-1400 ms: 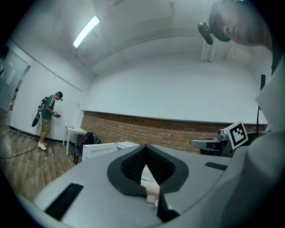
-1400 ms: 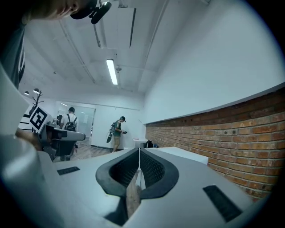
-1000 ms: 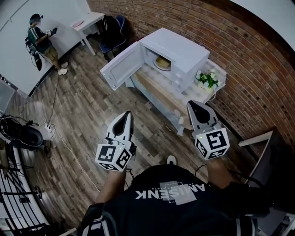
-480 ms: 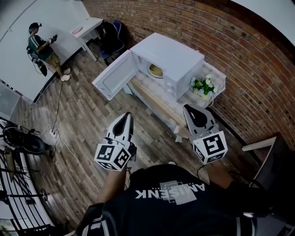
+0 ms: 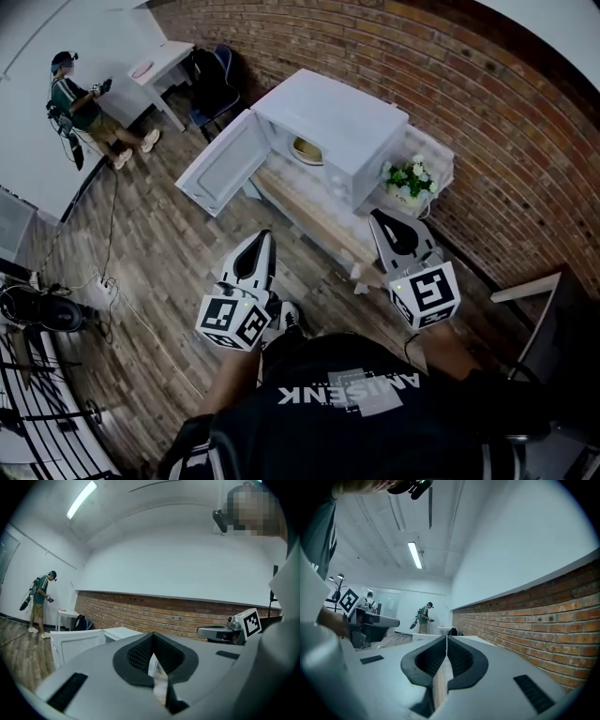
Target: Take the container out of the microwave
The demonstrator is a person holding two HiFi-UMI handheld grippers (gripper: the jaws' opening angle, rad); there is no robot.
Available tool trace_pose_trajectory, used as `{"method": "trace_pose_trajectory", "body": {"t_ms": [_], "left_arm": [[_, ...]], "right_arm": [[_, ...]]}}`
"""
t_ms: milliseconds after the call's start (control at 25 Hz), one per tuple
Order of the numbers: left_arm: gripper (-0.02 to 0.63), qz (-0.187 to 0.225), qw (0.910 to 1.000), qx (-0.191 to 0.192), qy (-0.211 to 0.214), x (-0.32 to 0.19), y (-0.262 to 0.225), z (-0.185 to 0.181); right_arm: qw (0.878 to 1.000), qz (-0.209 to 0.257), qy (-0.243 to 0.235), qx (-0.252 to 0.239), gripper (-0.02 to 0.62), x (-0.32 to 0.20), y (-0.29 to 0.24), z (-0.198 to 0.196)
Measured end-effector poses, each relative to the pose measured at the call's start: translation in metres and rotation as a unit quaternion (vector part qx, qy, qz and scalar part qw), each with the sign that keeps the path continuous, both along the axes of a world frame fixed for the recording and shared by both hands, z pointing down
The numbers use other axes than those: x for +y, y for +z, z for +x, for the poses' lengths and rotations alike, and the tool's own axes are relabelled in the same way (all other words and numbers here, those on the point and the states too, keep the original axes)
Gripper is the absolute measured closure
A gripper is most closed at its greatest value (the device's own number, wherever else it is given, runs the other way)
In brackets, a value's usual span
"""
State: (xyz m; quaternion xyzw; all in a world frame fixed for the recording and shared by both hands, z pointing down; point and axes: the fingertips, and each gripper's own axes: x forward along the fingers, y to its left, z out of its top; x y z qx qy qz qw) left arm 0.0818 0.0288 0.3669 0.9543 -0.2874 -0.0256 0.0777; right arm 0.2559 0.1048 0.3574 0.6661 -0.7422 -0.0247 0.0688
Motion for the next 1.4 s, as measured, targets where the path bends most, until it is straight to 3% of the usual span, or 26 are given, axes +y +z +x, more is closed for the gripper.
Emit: {"method": "trace_pose_trajectory", "body": {"t_ms": [120,320,600,800,1400], "left_arm": [[0.595,-0.001,0.9999,0.005,0.009,-0.024,0.001,0.002],[0.595,0.05,0.9976,0.007,0.047,-0.078,-0.02,0.008],[0.595,0.021,0.9955,0.008,0.092,-0.157,-0.015,0.022],[0.595,0.005,0.9933,0.014,0.115,-0.197,-0.003,0.031],[0.595,-0.004,0.9818,0.024,0.189,-0.266,0.004,0.053]], "right_arm": [[1.0,0.0,0.01,0.009,0.553,-0.022,0.0,-0.001],[0.999,0.01,0.051,0.007,0.553,-0.067,-0.008,0.0],[0.995,-0.003,0.102,0.005,0.554,-0.122,-0.011,0.016],[0.993,-0.018,0.113,0.007,0.554,-0.153,-0.001,0.015],[0.978,-0.022,0.209,0.007,0.554,-0.194,-0.002,0.032]]}}
